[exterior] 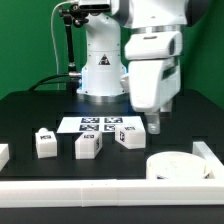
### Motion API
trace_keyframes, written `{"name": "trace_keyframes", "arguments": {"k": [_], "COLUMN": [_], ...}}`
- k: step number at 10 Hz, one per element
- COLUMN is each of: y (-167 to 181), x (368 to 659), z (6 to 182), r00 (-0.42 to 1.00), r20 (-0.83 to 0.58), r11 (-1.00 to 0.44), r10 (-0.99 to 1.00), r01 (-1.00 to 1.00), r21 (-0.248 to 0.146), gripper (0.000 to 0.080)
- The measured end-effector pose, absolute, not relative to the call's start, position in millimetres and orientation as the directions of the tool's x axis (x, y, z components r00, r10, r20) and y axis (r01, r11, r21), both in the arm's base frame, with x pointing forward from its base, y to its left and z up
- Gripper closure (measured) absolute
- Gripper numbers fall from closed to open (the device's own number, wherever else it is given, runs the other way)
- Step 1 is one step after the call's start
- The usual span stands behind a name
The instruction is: Assemble stool
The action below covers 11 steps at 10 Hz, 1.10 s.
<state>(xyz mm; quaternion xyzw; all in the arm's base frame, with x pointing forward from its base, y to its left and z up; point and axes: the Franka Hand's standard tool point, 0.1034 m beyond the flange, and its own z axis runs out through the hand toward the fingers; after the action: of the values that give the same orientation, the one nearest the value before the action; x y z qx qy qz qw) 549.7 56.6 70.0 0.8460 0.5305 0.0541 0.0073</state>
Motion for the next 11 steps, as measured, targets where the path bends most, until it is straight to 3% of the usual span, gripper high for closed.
{"name": "trace_keyframes", "arguments": {"k": [3, 7, 11], "y": [15, 20, 25], "x": [515, 517, 503], "z": [68.9, 66.9, 59.6], "r00": [0.485, 0.502, 0.819], "r20": [0.079, 0.081, 0.064], "r11": [-0.49, -0.507, -0.82], "r10": [0.871, 0.861, 0.571], "r01": [0.868, 0.859, 0.572], "r21": [0.075, 0.069, -0.007], "gripper": [0.015, 0.015, 0.015]}}
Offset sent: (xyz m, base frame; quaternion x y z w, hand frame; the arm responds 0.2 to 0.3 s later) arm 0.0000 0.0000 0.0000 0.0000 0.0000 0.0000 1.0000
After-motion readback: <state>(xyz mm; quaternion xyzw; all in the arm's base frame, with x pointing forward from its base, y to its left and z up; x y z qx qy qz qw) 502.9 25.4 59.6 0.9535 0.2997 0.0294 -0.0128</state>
